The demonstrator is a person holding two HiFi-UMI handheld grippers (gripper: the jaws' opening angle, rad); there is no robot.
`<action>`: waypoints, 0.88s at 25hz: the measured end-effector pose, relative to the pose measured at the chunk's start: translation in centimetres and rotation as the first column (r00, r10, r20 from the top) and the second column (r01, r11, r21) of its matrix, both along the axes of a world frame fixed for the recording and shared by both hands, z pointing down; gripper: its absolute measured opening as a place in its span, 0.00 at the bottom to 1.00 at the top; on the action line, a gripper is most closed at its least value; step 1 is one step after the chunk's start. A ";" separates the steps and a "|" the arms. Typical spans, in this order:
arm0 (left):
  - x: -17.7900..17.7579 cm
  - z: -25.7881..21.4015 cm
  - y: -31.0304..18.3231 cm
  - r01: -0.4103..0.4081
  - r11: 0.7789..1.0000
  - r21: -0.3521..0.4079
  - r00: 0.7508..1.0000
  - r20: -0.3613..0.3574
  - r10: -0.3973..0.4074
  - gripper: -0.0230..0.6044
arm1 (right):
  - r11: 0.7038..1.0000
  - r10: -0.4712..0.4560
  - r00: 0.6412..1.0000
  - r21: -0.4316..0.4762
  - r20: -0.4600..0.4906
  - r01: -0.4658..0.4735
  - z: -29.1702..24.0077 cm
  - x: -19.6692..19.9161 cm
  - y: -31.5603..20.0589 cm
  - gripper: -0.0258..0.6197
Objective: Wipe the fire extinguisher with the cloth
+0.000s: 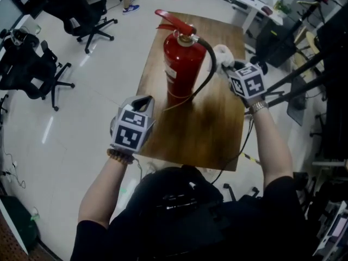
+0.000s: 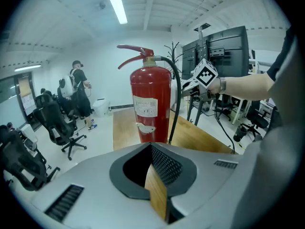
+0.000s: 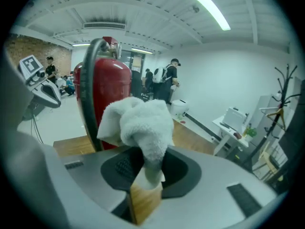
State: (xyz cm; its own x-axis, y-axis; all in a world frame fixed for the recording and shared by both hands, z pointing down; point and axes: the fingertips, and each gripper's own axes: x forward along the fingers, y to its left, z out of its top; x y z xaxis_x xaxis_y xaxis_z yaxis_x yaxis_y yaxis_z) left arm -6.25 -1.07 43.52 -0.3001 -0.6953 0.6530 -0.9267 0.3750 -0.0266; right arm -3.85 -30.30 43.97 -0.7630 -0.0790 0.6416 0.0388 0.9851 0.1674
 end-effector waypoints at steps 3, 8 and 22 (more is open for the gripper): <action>-0.4 -1.0 1.4 -0.067 0.997 0.030 0.998 0.013 0.067 0.03 | 0.995 0.094 0.996 0.034 0.002 -0.095 -1.6 2.9 0.9 0.21; -0.6 -2.3 3.6 -0.167 0.983 0.071 0.986 0.034 0.165 0.03 | 0.974 0.221 0.975 0.051 0.025 -0.222 -3.7 7.1 3.7 0.21; 0.8 -3.8 6.9 -0.305 0.940 0.154 0.952 0.038 0.303 0.03 | 0.951 0.308 0.936 -0.079 0.168 -0.298 -7.5 11.3 17.1 0.22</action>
State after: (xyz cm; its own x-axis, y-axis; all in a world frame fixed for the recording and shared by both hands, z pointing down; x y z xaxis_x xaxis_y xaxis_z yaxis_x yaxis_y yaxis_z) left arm -5.40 5.87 39.76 -0.0663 -0.8479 0.5260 -0.9971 0.0757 -0.0037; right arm 7.44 -13.16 36.50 -0.8092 -0.2945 0.5084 -0.2885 0.9530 0.0929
